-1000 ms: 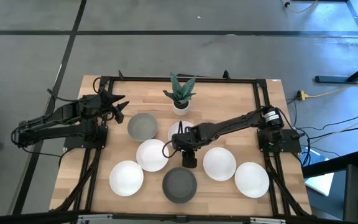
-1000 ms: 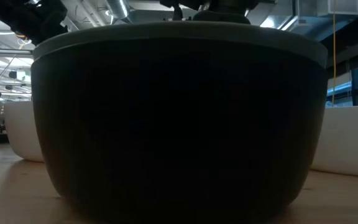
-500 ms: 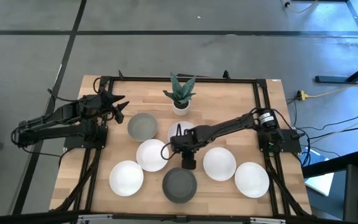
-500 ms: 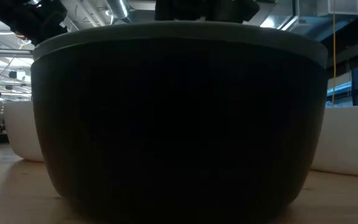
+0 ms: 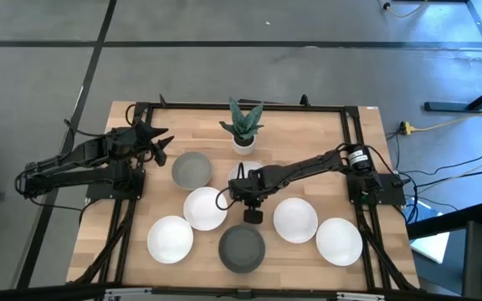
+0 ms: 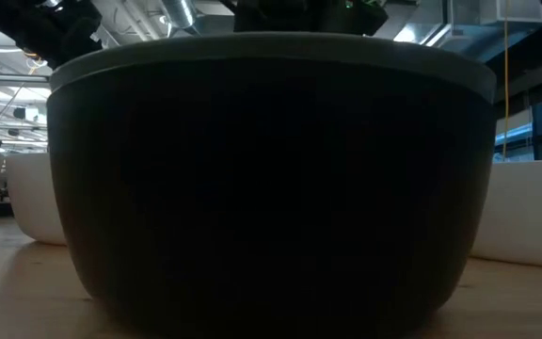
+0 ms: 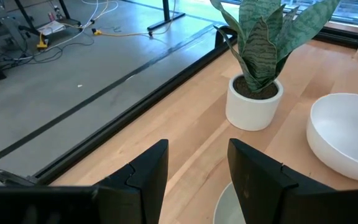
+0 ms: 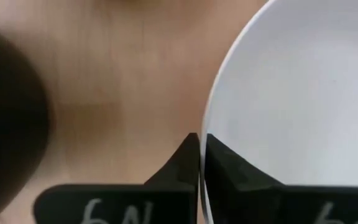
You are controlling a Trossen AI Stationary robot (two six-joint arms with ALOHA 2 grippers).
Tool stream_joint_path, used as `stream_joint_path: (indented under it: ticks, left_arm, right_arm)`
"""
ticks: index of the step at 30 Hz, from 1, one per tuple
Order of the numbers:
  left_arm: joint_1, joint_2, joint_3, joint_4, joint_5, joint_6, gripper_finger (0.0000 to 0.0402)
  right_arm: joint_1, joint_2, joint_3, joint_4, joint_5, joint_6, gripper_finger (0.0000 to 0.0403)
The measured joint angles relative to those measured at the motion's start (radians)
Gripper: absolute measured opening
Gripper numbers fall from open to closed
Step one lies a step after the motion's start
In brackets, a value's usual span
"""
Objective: Nest bowls inside each other
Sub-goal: Stack the white bowl on the dark gray bowl
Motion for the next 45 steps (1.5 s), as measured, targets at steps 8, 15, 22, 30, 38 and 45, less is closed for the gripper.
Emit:
stream_joint_path:
  ticks: [8,15,22,30,38,45]
  left_arm:
    - [0.0,0.0,0.0,0.0,0.0,0.0,0.0161]
    - [0.0,0.0,0.0,0.0,0.0,0.0,0.0161]
    - [0.0,0.0,0.0,0.0,0.0,0.0,0.0161]
    - [0.0,0.0,0.0,0.0,-0.019,0.001,0.0161]
    - [0.0,0.0,0.0,0.0,-0.05,0.001,0.0161]
    - [0.0,0.0,0.0,-0.004,-0.048,-0.007,0.0161]
  right_arm:
    - [-0.004,0.003,0.169,-0.195,0.03,-0.027,0.0007]
    - [0.029,0.002,0.356,-0.259,0.039,0.007,0.0006]
    - [0.128,0.002,0.421,-0.287,0.045,0.081,0.0006]
    - [0.272,0.002,0.431,-0.282,0.113,0.255,0.0006]
    - [0.364,0.002,0.454,-0.112,0.118,0.4,0.0006]
    - [0.418,0.002,0.452,-0.035,0.12,0.516,0.0006]
